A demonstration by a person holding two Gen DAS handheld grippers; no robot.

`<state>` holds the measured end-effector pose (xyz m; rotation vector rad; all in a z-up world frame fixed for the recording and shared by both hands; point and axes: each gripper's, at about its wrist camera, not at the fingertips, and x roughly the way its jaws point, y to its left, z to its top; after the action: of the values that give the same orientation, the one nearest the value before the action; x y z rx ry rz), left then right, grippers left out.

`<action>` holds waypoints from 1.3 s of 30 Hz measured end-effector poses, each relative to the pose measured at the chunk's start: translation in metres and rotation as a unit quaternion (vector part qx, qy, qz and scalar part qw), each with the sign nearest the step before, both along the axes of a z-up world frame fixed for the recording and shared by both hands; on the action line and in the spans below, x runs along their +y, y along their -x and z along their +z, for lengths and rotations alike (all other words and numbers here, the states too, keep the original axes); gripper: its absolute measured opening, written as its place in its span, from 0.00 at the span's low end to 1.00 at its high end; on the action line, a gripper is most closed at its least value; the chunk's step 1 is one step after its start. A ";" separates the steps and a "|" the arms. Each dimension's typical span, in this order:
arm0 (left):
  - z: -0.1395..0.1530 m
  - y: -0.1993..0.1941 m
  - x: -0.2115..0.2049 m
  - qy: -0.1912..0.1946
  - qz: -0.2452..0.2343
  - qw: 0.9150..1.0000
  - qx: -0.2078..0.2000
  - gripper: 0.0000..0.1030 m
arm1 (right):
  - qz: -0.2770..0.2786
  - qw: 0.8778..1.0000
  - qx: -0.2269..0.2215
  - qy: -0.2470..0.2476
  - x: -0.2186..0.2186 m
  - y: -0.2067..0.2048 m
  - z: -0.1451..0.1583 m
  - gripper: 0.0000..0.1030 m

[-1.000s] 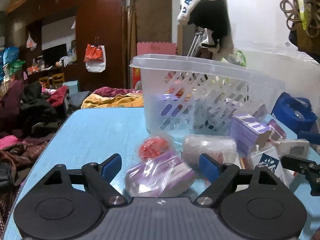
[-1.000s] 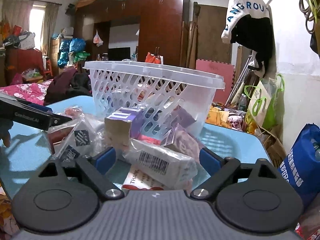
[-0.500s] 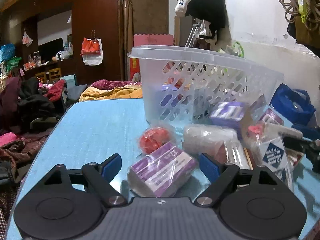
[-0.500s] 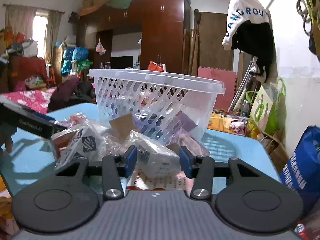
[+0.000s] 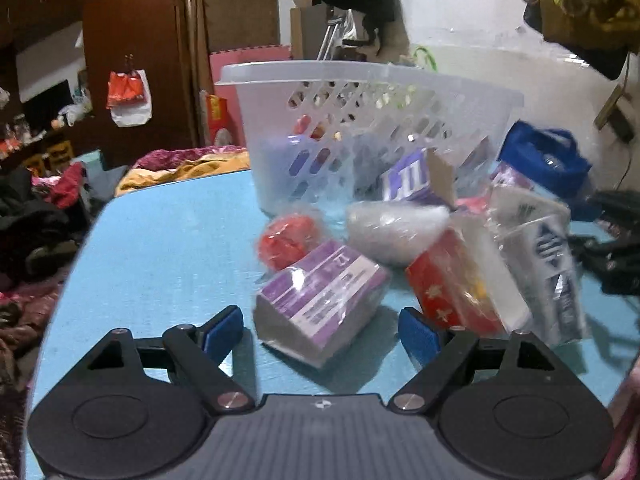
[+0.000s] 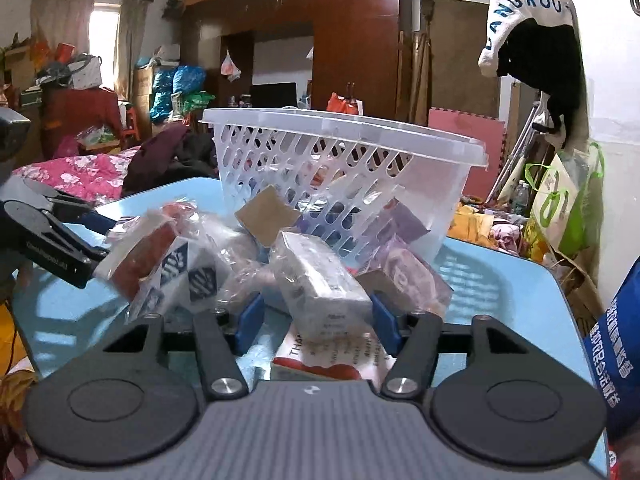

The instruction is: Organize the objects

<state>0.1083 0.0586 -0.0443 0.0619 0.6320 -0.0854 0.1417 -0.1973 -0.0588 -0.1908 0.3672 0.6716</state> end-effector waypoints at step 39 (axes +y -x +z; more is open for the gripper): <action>0.106 -0.107 -0.012 0.036 0.054 0.993 -0.100 0.71 | -0.036 0.996 -0.062 -0.051 0.016 -0.065 0.096 0.86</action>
<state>0.2157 0.0462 0.0614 -0.0323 0.4312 0.0023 0.2071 -0.1813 0.0368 -0.1198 0.2197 0.6037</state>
